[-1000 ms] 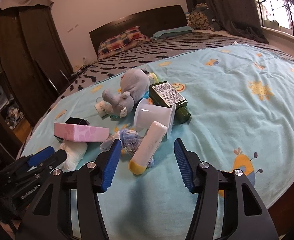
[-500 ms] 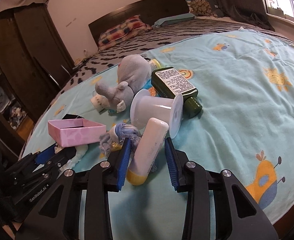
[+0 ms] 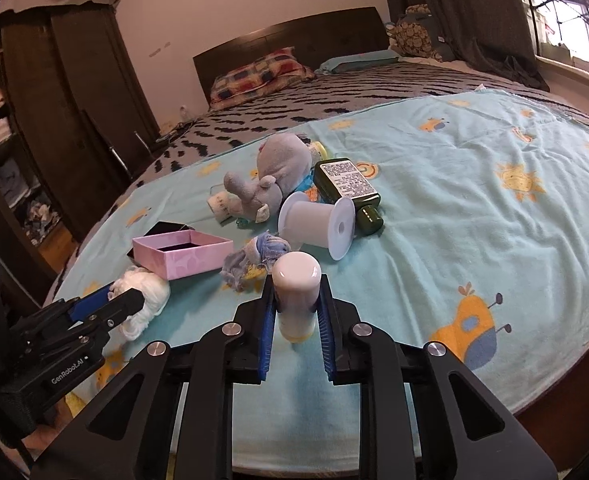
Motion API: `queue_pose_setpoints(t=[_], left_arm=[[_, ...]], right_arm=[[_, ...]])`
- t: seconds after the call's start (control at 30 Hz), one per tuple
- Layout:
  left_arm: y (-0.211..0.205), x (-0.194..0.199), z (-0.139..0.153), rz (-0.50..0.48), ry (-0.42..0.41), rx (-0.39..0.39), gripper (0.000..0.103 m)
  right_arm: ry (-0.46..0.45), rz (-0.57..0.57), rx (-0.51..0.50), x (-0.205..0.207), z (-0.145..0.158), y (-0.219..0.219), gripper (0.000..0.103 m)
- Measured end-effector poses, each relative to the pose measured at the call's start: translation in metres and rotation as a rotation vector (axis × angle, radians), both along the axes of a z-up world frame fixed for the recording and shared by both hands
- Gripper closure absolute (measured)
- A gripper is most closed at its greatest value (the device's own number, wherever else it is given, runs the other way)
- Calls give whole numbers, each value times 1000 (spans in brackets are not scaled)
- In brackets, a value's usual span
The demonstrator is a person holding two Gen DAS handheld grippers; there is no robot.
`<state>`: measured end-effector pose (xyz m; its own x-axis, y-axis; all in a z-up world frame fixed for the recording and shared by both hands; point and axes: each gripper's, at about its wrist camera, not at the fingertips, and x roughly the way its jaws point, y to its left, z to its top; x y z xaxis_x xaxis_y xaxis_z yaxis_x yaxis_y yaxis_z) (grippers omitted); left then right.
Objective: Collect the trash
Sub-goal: 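Carry the yarn ball and tube down to the black bin beside the bed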
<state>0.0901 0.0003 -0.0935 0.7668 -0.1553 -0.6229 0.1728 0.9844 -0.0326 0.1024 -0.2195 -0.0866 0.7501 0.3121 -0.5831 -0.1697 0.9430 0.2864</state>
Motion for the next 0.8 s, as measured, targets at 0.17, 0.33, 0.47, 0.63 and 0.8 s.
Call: queue_pose_setpoints(t=[0.17, 0.33, 0.47, 0.63, 0.8], left_arm=[[-4, -34, 10, -27, -28, -1, 68], [-10, -70, 10, -69, -33, -14, 68], [-17, -94, -4, -117, 9, -46, 68], [-33, -110, -43, -184, 141, -88, 68], [-47, -109, -92, -217, 278, -76, 68]], right_arm=[[-32, 35, -33, -29, 9, 0, 82], [-21, 80, -57, -60, 5, 0, 82], [19, 98, -73, -83, -12, -2, 82], [117, 103, -75, -99, -49, -6, 82], [213, 91, -69, -103, -87, -10, 82]])
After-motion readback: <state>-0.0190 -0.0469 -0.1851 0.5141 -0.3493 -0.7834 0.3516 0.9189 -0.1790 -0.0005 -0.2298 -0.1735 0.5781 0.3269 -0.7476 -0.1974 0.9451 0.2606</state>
